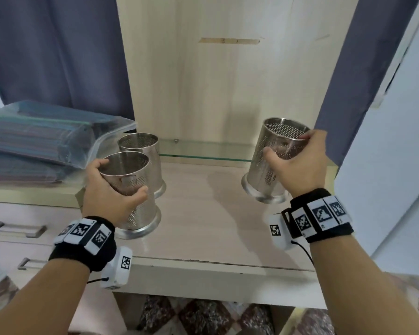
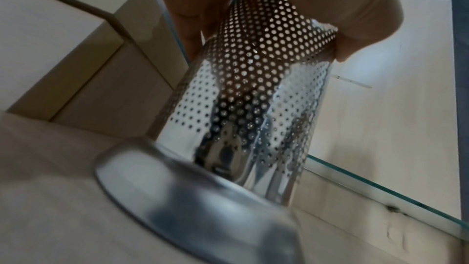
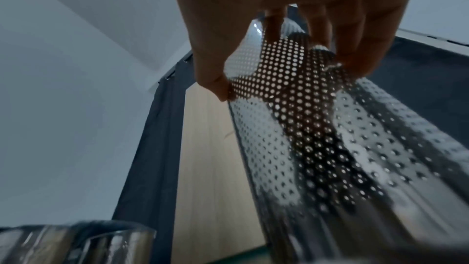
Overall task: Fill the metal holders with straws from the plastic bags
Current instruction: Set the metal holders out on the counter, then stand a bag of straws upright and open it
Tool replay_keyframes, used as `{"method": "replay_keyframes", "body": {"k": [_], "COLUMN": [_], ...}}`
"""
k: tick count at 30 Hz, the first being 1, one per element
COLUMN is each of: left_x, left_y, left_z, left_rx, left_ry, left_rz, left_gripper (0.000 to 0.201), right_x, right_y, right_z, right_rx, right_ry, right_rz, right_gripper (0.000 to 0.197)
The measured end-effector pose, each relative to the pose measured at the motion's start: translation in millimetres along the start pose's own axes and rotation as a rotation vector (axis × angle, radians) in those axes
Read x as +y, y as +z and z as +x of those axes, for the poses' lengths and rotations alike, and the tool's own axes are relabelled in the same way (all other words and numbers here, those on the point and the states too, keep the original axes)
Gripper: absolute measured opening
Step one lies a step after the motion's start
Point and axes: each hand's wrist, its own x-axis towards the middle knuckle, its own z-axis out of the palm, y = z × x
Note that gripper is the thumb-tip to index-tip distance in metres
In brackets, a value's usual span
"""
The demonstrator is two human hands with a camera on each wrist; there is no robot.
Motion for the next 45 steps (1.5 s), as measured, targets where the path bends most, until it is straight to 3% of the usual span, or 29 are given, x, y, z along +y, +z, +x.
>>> {"method": "replay_keyframes", "body": {"k": [5, 11, 14, 16, 18, 20, 23, 26, 28, 30, 34, 39, 45], "left_x": [-2, 0, 0, -3, -5, 0, 17, 26, 19, 10, -1, -5, -8], "left_y": [-1, -2, -5, -11, -20, -34, -60, -85, -98, -107, -116, -131, -136], "left_z": [1, -2, -4, -4, -4, -7, -8, 7, 26, 45, 73, 113, 153], "left_rx": [0.008, -0.01, -0.047, -0.095, -0.137, -0.138, -0.027, 0.048, 0.03, -0.011, -0.152, -0.281, -0.453], "left_ry": [0.016, 0.004, -0.016, -0.007, 0.03, 0.096, 0.21, 0.281, 0.279, 0.258, 0.209, 0.245, 0.271], "left_rz": [0.012, -0.012, -0.02, 0.001, 0.05, 0.104, 0.171, 0.168, 0.241, 0.39, 0.663, 0.893, 0.92], "left_gripper": [0.095, 0.099, 0.111, 0.118, 0.119, 0.109, 0.079, 0.05, 0.034, 0.031, 0.048, 0.084, 0.124], "right_x": [29, 58, 62, 52, 26, -9, -54, -91, -110, -124, -140, -138, -136], "right_y": [-6, -4, -5, -2, 5, 15, 38, 70, 96, 122, 159, 174, 180], "right_z": [-1, -2, -2, -5, -16, -32, -54, -77, -90, -101, -118, -135, -136], "right_rx": [-0.108, -0.177, -0.205, -0.231, -0.216, -0.252, -0.487, -0.734, -0.788, -0.813, -0.744, -0.695, -0.656], "right_ry": [0.053, 0.157, 0.209, 0.184, 0.052, -0.141, -0.39, -0.517, -0.542, -0.49, -0.31, -0.211, -0.147], "right_rz": [-0.169, -0.128, -0.112, -0.32, -0.552, -0.54, -0.247, 0.008, 0.109, 0.151, 0.224, 0.215, 0.212], "right_gripper": [0.067, 0.076, 0.088, 0.095, 0.094, 0.087, 0.073, 0.067, 0.072, 0.089, 0.112, 0.108, 0.119]}}
